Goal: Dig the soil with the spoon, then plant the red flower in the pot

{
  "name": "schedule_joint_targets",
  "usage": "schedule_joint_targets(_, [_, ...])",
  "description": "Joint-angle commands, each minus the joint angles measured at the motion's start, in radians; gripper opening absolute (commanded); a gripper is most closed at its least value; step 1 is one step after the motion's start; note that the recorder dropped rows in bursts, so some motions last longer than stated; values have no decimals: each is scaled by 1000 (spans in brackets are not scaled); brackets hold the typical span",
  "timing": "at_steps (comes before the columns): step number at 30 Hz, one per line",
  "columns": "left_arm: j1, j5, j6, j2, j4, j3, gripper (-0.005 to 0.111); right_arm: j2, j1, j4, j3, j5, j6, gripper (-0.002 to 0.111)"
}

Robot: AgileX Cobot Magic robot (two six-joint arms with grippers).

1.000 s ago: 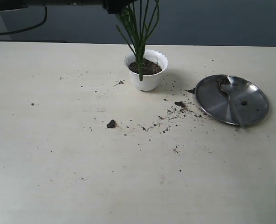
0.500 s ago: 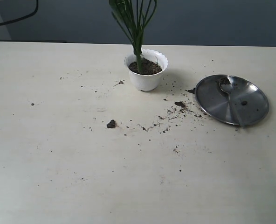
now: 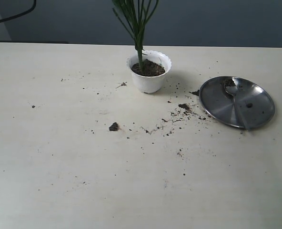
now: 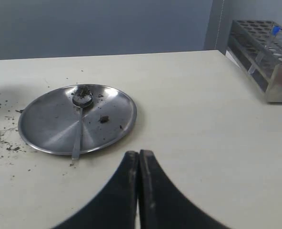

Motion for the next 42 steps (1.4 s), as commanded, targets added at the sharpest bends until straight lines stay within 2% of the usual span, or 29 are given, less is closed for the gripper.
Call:
schedule_joint_targets(1, [3, 76, 76, 39, -18, -8, 0, -4, -6, 0, 2, -4, 0, 0])
schedule_joint_targets(7, [19, 95, 211, 85, -18, -20, 0, -4, -6, 0, 2, -4, 0, 0])
schedule_joint_targets(13, [19, 107, 240, 160, -18, -100, 0, -4, -6, 2, 2, -4, 0, 0])
schedule_joint_targets(18, [19, 109, 240, 245, -18, -195, 0, -4, -6, 2, 2, -4, 0, 0])
schedule_joint_targets(21, [19, 61, 240, 309, -18, -313, 0, -4, -6, 2, 2, -4, 0, 0])
schedule_joint_targets(25, [19, 46, 240, 369, -14, -410, 0, -4, -6, 2, 2, -4, 0, 0])
schedule_joint_targets(32, [10, 41, 240, 469, -18, -476, 0, -4, -6, 2, 2, -4, 0, 0])
schedule_joint_targets(42, [10, 123, 240, 476, -18, -487, 0, -4, -6, 2, 2, -4, 0, 0])
